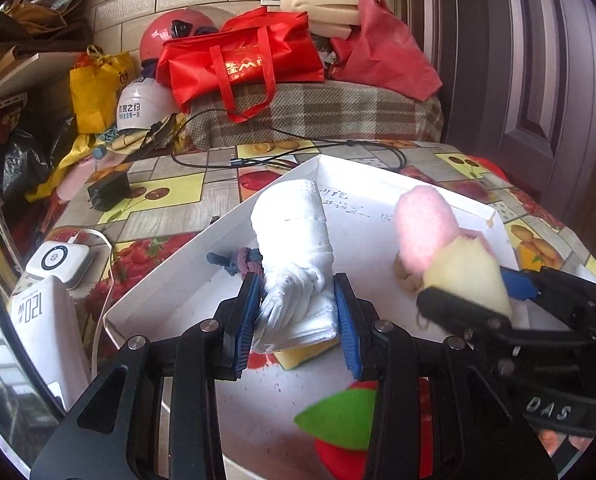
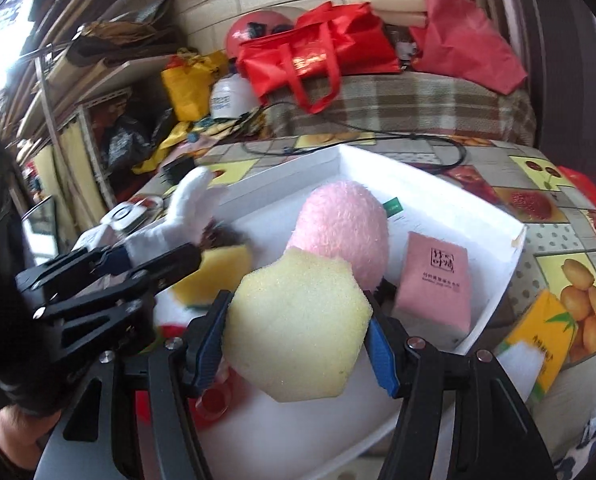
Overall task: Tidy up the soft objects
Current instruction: 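Carry the sponge and white cloth over the white tray with both tools, then open both tools to drop the sponge and white cloth into the tray, then move both tools away from the tray toward the remaining items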
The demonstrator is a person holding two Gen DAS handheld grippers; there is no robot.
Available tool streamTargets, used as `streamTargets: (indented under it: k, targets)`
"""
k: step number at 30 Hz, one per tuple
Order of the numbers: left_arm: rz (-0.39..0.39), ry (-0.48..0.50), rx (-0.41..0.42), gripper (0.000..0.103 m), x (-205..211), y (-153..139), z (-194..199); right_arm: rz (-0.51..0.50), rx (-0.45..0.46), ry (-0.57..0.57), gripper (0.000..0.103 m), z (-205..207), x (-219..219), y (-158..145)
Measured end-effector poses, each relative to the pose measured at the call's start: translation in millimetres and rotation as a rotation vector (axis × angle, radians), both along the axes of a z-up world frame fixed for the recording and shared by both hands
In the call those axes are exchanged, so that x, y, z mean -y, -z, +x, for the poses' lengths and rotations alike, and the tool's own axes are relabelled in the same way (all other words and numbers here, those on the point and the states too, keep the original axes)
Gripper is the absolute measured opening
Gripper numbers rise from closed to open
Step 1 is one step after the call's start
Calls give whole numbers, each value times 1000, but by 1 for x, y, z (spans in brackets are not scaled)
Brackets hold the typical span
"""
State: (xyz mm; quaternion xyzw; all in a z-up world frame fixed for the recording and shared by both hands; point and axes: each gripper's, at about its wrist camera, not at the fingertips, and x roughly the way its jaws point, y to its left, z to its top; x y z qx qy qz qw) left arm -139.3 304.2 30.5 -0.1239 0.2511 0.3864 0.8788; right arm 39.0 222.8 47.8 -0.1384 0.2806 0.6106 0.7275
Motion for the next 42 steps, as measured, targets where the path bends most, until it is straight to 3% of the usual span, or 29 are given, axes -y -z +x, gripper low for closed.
streamTargets:
  k: [4,9,11,12,13,14,16,18,19,20,33,42]
  targets:
    - [-10,5,-13,36,-6,1,7,-3,-29,23,62,8,0,1]
    - [8,-3,-31,36,-4,1,10,4,25,32,65,-2,3,-3]
    - [7,-14,-13,36,-5,0,6,5,24,38,70,0,2,-3]
    - [11,-21,-4,37,-5,-1,3,5,18,46,80,2,2,-3]
    - [26,-30,9,42,-3,-3,0,6,6,56,89,6,2,-3]
    - [47,-40,16,45,0,-5,-1,10,-4,58,90,8,3,-3]
    - [97,-88,43,70,7,-10,-9,27,-7,64,91,9,6,-4]
    - [103,-133,91,87,6,-13,-20,55,-8,71,93,10,11,-7]
    - [97,-143,107,95,4,-14,-24,61,-7,80,103,10,12,-7]
    - [94,-152,112,97,3,-14,-26,66,-8,83,103,11,13,-8]
    - [135,-169,114,98,9,-16,-28,118,91,78,103,-6,23,-16]
    - [219,-127,136,98,28,-22,-28,132,153,62,103,-19,41,-18]
